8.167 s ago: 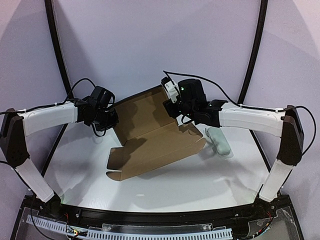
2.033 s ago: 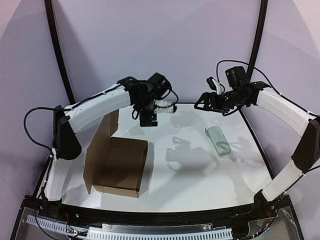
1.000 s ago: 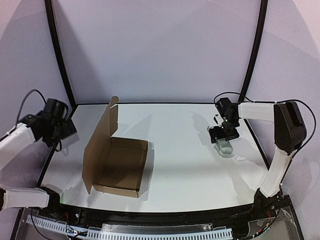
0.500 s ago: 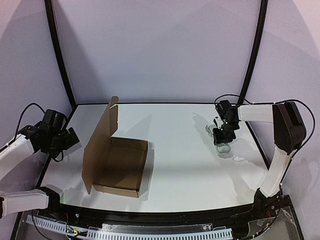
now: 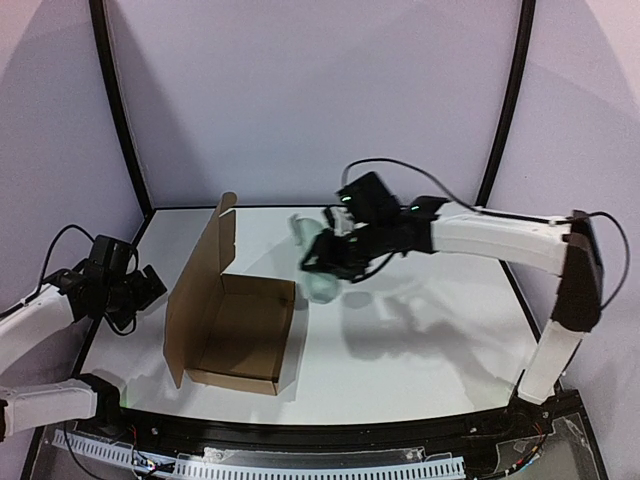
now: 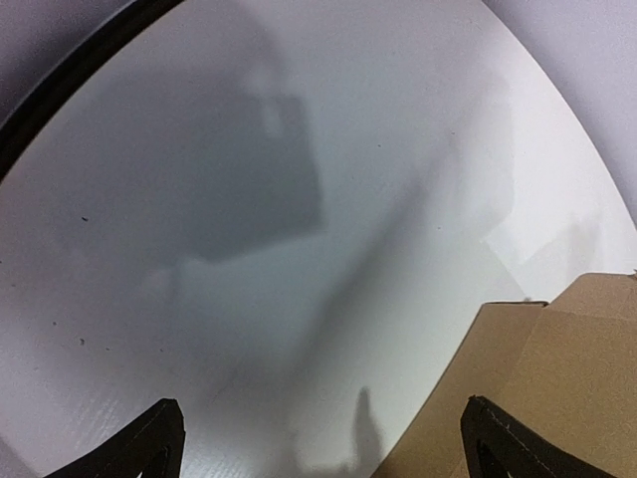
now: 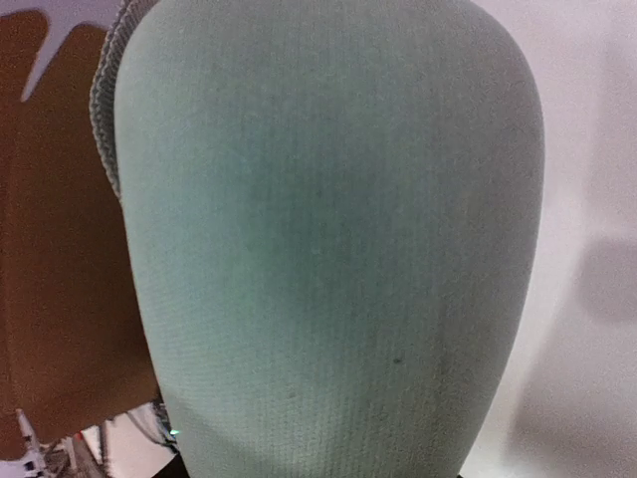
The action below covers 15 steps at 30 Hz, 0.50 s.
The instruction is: Fold the paper box
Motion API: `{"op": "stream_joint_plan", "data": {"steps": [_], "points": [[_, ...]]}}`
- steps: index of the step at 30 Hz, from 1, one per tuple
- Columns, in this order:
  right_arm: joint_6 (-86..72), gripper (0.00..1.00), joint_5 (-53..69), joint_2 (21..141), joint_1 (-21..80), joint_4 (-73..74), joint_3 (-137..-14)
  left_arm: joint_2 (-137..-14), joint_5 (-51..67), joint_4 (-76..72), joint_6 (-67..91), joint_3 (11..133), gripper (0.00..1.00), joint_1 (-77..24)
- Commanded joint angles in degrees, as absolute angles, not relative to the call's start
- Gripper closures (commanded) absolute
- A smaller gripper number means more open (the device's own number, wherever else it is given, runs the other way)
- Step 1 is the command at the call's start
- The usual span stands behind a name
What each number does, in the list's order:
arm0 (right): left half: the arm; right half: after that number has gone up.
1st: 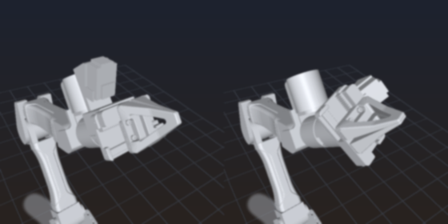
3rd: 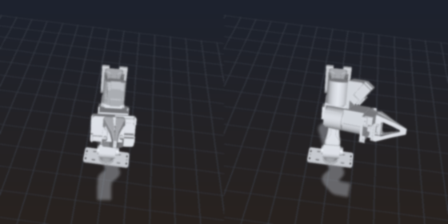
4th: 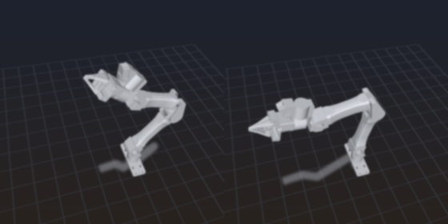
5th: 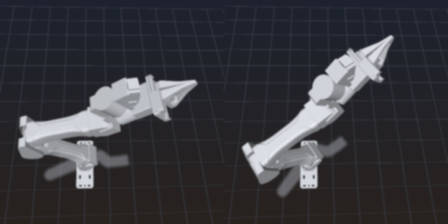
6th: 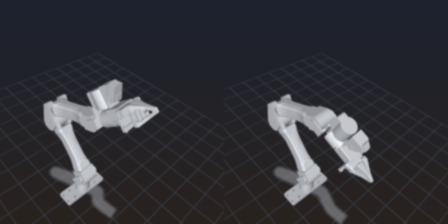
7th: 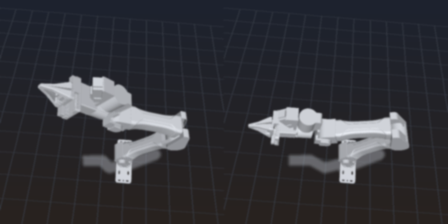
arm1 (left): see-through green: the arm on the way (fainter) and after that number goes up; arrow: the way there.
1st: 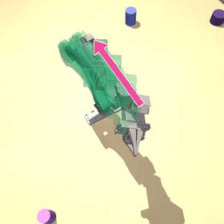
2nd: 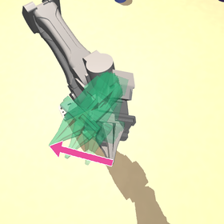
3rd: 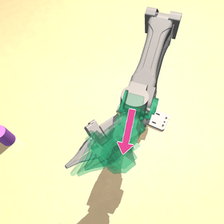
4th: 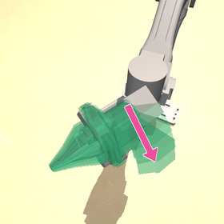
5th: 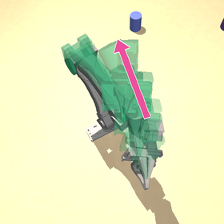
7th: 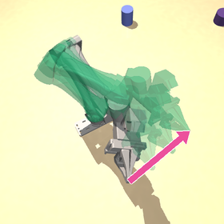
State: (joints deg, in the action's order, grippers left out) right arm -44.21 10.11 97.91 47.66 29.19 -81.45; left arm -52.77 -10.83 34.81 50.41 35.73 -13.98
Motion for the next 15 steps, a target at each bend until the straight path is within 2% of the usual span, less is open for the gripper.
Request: {"op": "stream_joint_plan", "data": {"steps": [1,8,13,15], "points": [[-61.8,0.6,10.7,107.8,54.7,14.2,-88.2,-50.8,-7.7,31.0,52.8,34.1,0.01,-13.6],[-69.7,0.59,1.6,117.1,62.3,10.3,-94.9,-50.7,-6.4,29.2,53.5,32.9,0.01,-13.7],[-72.3,0.46,-4.7,122.3,65.8,14.6,-98.7,-51.3,-4.3,25.6,53.7,31.8,0.01,-13.7],[-72.3,0.37,-5.9,124.4,66.9,17.7,-100.9,-51.9,-3.7,24.6,53.4,31.6,0.01,-13.7]]}}
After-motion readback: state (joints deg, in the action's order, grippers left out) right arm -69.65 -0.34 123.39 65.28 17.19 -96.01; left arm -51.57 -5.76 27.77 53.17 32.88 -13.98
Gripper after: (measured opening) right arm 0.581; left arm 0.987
